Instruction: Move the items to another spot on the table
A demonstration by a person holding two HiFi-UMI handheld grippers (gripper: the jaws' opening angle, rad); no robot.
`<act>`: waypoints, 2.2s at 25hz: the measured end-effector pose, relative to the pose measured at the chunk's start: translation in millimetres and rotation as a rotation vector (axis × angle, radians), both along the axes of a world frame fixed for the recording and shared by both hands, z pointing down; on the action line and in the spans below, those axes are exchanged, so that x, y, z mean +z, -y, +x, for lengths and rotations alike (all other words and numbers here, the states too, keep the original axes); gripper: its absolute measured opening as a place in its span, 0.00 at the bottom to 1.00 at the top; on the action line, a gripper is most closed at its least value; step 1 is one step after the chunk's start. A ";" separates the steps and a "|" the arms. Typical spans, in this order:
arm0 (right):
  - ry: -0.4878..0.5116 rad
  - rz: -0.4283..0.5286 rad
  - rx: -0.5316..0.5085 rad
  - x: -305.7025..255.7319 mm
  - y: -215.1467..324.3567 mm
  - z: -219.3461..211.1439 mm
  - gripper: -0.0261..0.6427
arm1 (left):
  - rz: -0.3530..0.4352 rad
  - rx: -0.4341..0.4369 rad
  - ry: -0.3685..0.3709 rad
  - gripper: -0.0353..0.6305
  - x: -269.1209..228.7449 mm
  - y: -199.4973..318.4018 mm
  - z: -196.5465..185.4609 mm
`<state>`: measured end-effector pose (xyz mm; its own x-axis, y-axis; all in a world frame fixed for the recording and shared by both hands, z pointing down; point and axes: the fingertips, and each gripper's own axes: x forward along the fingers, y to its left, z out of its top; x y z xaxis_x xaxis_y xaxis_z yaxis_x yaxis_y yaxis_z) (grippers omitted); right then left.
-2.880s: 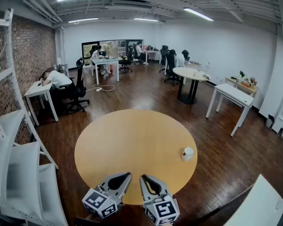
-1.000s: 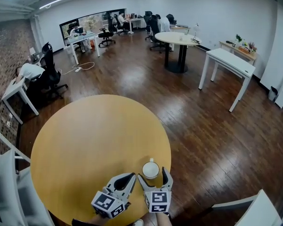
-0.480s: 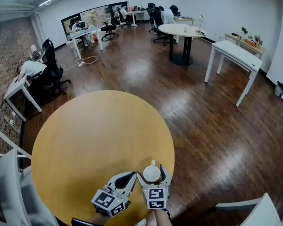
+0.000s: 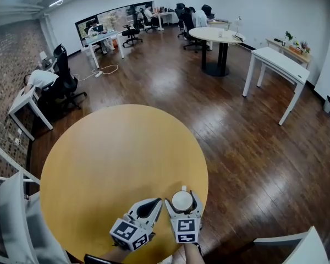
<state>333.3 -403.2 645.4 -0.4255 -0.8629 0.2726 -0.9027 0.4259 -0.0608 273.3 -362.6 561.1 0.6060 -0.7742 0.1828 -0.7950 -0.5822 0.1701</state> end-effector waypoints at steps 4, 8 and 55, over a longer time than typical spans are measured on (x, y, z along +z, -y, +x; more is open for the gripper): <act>0.010 0.015 0.005 -13.9 -4.4 -2.5 0.64 | 0.005 -0.011 0.005 0.06 -4.7 -3.0 -7.0; 0.013 0.040 -0.009 -34.2 -8.2 -9.6 0.64 | 0.019 -0.023 0.005 0.06 -14.8 -8.6 -14.3; -0.022 0.221 -0.424 -217.9 -199.2 -399.4 0.64 | 0.210 -0.457 0.024 0.06 -126.2 -218.8 -394.4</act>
<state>-66.1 -203.9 427.5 -0.7486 -0.6529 0.1151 -0.6468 0.7574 0.0897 -121.1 -143.9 434.9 0.1944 -0.9809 0.0043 -0.9789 -0.1937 0.0648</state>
